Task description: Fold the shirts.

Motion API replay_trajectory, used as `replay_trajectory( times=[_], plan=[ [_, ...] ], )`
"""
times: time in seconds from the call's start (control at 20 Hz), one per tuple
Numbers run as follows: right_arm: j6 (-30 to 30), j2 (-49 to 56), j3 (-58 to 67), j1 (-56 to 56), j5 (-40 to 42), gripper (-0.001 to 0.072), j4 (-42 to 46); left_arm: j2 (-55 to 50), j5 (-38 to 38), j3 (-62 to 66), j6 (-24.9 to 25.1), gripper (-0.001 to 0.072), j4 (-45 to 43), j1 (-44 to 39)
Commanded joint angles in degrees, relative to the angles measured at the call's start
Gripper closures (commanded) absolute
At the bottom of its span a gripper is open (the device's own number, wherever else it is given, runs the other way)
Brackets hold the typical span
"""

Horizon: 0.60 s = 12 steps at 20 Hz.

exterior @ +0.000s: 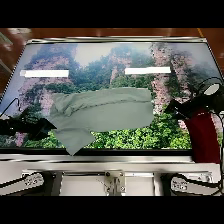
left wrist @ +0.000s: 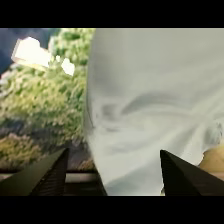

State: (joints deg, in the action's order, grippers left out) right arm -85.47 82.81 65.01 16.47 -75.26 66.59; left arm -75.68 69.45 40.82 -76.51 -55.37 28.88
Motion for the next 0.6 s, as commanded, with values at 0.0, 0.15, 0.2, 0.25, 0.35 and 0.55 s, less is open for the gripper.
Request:
replay_trajectory(
  times=[0.0,0.15,0.2,0.25,0.35,0.55],
  plan=[
    [-0.9,0.0,-1.2,0.0,1.6,0.0095,-1.1,-1.0,-6.4,-2.2,0.4,0.0004,1.5,-1.2],
    [-1.6,0.0,-1.2,-0.1,1.6,0.0094,-1.3,-3.3,-9.7,-2.2,0.2,0.0008,1.7,-4.4],
    [-2.3,0.0,-1.4,-0.2,1.6,0.0094,-1.2,-4.0,-10.4,-2.2,0.2,0.0087,2.7,-5.2],
    [-2.7,0.0,-1.8,-0.5,1.8,0.0093,-1.7,-4.6,-10.8,-2.1,0.5,0.0265,4.1,-5.7],
    [-3.0,0.2,-3.5,-1.4,2.6,0.0093,-2.8,-4.7,-11.1,-1.8,1.7,0.0515,6.0,-5.8],
    [-3.0,2.8,-6.5,-5.1,6.4,0.0093,-7.1,-3.0,-9.5,1.0,4.1,0.0672,6.1,-5.8]
  ],
)
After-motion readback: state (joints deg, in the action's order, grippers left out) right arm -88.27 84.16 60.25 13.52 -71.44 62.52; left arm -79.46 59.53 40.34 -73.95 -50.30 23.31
